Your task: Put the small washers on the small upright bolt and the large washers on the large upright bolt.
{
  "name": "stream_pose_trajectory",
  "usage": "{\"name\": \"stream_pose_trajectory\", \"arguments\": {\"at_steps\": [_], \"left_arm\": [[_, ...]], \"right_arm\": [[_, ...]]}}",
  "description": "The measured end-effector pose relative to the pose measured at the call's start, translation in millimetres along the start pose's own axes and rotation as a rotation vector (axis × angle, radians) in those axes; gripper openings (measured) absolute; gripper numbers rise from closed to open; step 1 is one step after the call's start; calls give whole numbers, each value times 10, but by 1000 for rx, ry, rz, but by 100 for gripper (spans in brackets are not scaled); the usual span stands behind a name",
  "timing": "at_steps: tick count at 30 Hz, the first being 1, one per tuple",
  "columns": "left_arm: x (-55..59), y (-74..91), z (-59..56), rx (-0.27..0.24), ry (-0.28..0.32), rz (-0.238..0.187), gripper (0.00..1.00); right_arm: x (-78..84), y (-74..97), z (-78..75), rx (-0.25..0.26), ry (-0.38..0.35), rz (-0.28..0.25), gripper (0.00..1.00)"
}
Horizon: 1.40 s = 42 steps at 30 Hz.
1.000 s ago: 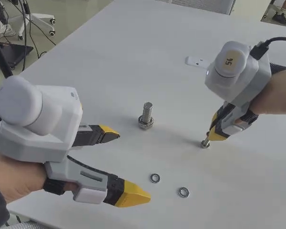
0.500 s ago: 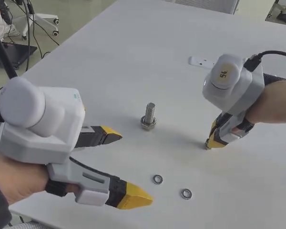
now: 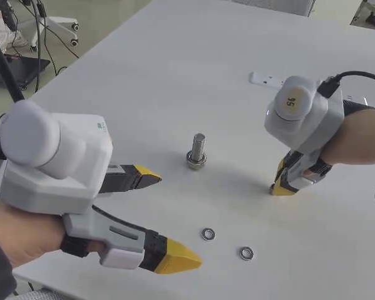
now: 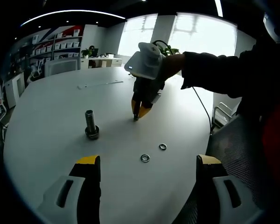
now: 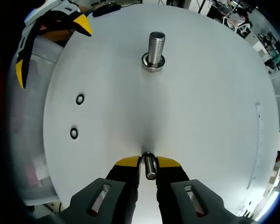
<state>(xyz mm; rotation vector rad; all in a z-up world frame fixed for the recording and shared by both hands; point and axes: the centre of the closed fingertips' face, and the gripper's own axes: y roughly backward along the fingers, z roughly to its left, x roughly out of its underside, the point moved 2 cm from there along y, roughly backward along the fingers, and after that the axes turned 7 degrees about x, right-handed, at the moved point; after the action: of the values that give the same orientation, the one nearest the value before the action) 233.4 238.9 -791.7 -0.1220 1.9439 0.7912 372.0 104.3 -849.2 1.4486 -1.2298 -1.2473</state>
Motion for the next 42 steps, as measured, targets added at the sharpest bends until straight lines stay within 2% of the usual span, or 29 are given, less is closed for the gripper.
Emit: {"name": "stream_pose_trajectory", "arguments": {"at_steps": [16, 26, 42], "left_arm": [[-1, -5, 3, 0, -1, 2, 84], [-2, -8, -4, 2, -1, 2, 84], [3, -13, -26, 6, -5, 3, 84]], "right_arm": [[-13, 26, 30, -2, -13, -11, 16], [18, 76, 22, 11, -29, -24, 24], [220, 189, 10, 39, -80, -28, 26]]}}
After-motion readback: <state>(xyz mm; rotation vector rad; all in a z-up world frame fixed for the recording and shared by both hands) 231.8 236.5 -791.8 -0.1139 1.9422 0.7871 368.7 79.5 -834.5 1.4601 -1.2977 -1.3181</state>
